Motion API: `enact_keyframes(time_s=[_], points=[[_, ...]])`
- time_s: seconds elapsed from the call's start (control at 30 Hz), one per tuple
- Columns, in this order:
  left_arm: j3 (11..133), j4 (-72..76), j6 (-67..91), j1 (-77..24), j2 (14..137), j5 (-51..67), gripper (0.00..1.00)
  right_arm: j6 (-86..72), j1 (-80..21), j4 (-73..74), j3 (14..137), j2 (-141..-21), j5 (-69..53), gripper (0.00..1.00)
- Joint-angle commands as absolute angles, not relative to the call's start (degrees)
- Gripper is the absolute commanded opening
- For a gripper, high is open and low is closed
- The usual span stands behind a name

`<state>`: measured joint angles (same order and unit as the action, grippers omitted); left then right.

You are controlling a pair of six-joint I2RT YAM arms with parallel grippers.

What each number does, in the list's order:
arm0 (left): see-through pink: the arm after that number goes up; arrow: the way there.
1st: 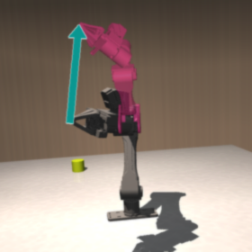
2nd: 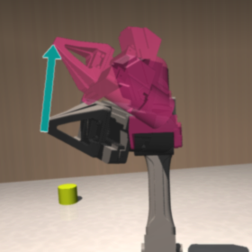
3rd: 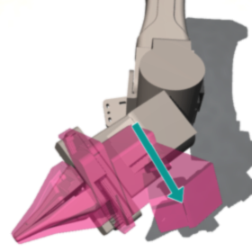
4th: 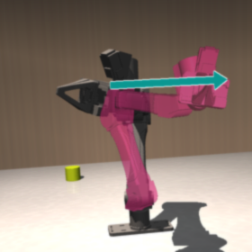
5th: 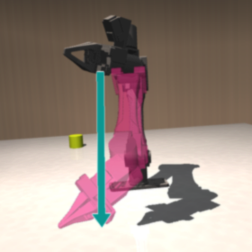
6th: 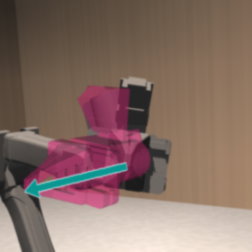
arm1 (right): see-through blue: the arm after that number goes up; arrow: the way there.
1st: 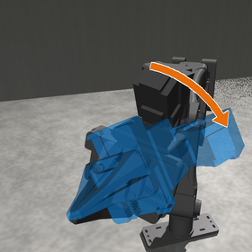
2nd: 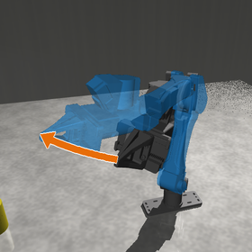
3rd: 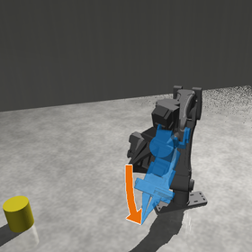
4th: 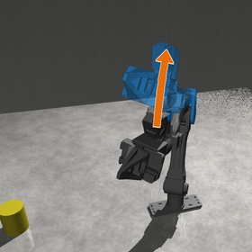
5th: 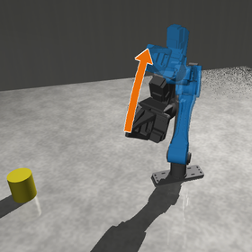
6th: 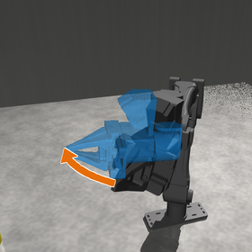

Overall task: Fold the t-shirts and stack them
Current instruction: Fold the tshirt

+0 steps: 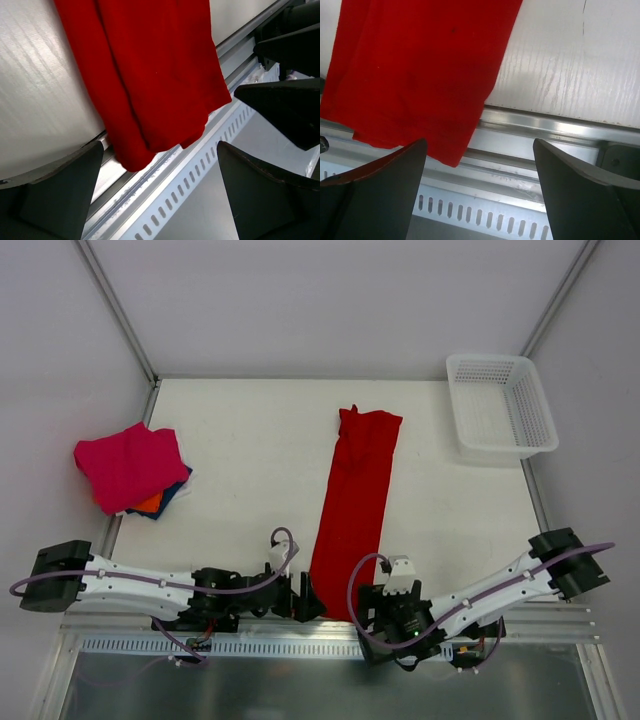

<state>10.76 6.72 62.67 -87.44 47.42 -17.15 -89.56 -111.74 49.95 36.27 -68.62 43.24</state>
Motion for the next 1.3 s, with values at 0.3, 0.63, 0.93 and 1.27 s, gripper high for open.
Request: enact_keyframes(time_s=[0.3,0.63,0.93,1.27], points=[[9.8,16.6,66.9,-91.2,54.4,-17.1,0.99,-105.4,-116.6,48.7,41.0,-80.2,45.9,0.90],[10.0,16.0,69.6,-93.6,56.2,-19.8,0.87,-105.9,-117.3,44.6,41.8,-84.4,46.9,0.70],[12.0,13.2,70.2,-93.9,58.8,-20.1,0.52,-107.6,-117.2,45.0,40.9,-84.8,46.8,0.55],[13.4,12.5,70.1,-93.9,61.8,-19.9,0.28,-108.5,-117.2,47.9,42.1,-86.0,46.1,0.37]])
